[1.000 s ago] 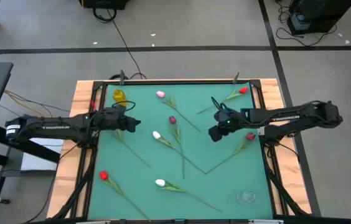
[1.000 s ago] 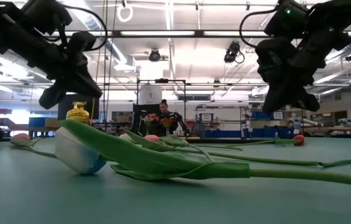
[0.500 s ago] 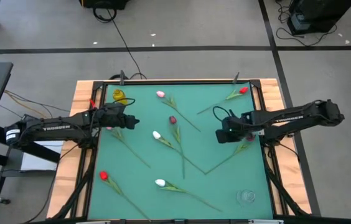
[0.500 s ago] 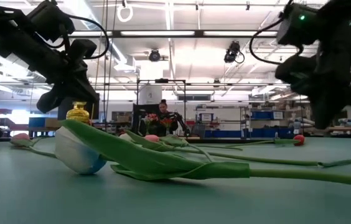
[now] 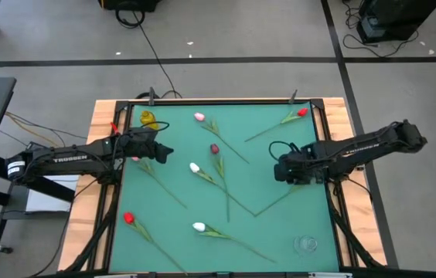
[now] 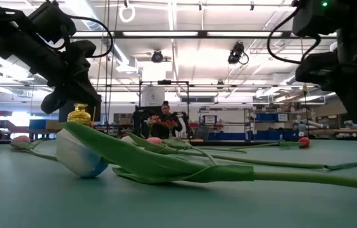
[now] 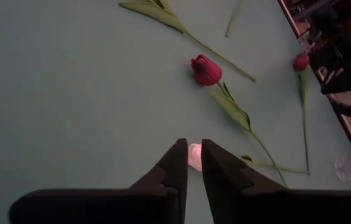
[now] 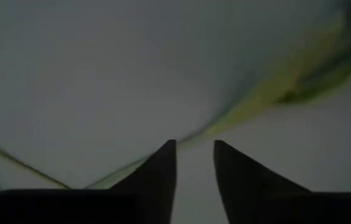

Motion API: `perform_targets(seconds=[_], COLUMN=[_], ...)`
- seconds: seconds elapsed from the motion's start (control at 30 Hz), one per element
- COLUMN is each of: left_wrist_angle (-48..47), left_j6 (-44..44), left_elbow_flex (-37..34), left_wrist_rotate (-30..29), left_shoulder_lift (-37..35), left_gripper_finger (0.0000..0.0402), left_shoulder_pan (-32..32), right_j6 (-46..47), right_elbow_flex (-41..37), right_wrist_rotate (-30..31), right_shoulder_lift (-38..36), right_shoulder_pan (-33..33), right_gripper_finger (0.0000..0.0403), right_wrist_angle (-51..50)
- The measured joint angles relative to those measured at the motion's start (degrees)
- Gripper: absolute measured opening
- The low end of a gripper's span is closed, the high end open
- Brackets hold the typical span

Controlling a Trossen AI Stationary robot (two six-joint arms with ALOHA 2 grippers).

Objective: Sort flowers into vase by color
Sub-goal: Put the right dark red tulip into the transparent vase

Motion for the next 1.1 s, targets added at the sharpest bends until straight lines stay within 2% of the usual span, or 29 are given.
perform_targets(seconds=[0.2, 0.37, 0.6, 0.87, 0.97, 1.1], left_wrist_angle=[0.0, 0.0, -0.1, -0.1, -0.1, -0.1], left_j6=[2.1, 4.6, 9.0, 9.2, 9.2, 9.4], left_elbow_flex=[0.0, 0.0, 0.0, 0.0, 0.0, 0.0], left_wrist_rotate=[0.2, 0.2, 0.8, 2.5, 2.6, 2.6], left_shoulder_lift=[0.0, 0.0, 0.0, 0.0, 0.0, 0.0], left_gripper_finger=[0.0083, 0.0084, 0.0085, 0.0085, 0.0085, 0.0085], left_shoulder_pan=[0.0, 0.0, 0.0, 0.0, 0.0, 0.0], right_j6=[16.9, 27.6, 27.9, 27.2, 26.6, 26.0], right_elbow_flex=[-3.3, -6.5, -7.0, -6.7, -6.6, -6.4], right_wrist_rotate=[1.7, 2.3, 4.4, 5.0, 5.6, 6.3], right_shoulder_lift=[0.0, 0.7, 4.4, 11.4, 12.7, 13.1], right_shoulder_pan=[4.3, 6.9, 4.9, 2.5, 2.2, 2.7], right_gripper_finger=[0.0215, 0.0236, 0.0227, 0.0212, 0.0191, 0.0133], right_wrist_angle=[0.2, 0.1, 3.6, 6.4, 7.2, 7.1])
